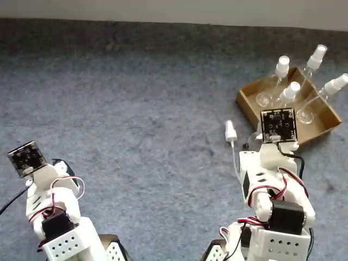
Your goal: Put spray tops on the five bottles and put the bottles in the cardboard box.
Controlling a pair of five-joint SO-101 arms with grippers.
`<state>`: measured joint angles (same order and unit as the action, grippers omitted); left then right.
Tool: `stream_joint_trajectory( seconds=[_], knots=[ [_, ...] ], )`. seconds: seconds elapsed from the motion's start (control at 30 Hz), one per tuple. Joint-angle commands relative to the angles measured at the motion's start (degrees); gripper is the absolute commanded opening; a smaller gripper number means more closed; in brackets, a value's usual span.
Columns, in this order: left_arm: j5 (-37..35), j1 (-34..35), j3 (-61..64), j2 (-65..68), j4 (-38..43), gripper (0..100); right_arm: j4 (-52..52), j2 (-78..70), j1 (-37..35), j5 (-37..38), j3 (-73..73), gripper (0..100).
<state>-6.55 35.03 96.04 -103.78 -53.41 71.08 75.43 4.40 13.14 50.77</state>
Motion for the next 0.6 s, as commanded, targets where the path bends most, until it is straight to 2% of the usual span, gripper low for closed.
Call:
stream_joint_trajectory(
  seconds=[0.0,0.37,0.57],
  knots=[
    [3.6,-3.56,0.92,-0.4,-1.32,4,2.77,0.66,0.75,-2.73,-1.27,11.3],
    [3.69,-6.37,1.1,-0.4,-2.64,4,6.2,1.54,1.1,-5.8,-2.95,11.3],
    [3.69,-6.55,1.1,-0.4,-2.81,4,8.57,12.18,1.1,-5.45,-9.45,11.3]
  ],
)
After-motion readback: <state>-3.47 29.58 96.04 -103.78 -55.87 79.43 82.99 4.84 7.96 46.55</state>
